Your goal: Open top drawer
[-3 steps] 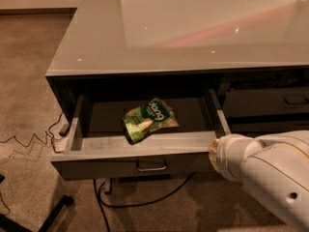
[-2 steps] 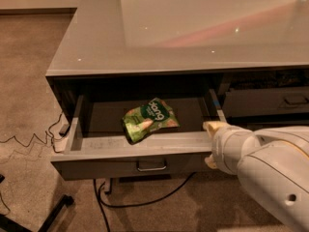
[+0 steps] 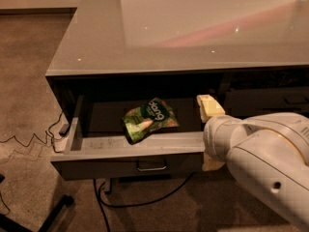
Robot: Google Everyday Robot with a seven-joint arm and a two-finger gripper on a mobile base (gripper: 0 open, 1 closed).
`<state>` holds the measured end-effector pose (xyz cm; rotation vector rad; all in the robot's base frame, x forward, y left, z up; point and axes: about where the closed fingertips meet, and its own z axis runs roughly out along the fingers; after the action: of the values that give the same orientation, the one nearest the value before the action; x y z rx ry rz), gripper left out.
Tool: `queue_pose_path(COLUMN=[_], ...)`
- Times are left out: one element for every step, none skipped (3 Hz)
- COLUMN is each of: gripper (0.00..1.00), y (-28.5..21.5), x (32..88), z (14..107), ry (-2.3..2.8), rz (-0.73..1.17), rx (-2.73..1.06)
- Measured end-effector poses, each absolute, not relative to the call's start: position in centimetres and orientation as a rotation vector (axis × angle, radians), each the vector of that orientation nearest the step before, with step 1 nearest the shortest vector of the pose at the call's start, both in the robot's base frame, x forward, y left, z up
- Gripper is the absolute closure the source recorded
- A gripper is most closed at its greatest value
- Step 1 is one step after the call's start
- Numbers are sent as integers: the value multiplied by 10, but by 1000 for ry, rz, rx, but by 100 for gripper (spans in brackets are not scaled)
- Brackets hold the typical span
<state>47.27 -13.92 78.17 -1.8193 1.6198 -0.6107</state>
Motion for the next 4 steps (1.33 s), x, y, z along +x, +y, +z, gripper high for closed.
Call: queue_pose_path(gripper=[0,19,42,65], y=[-128,-114,-105,-105], x=[491,509,526,528], z=[769,758,754,755], ry=[1615,1610,1617,1617], rz=[-588,-588,-614,-625], rx=[-1860,-1904,-1919,-1916])
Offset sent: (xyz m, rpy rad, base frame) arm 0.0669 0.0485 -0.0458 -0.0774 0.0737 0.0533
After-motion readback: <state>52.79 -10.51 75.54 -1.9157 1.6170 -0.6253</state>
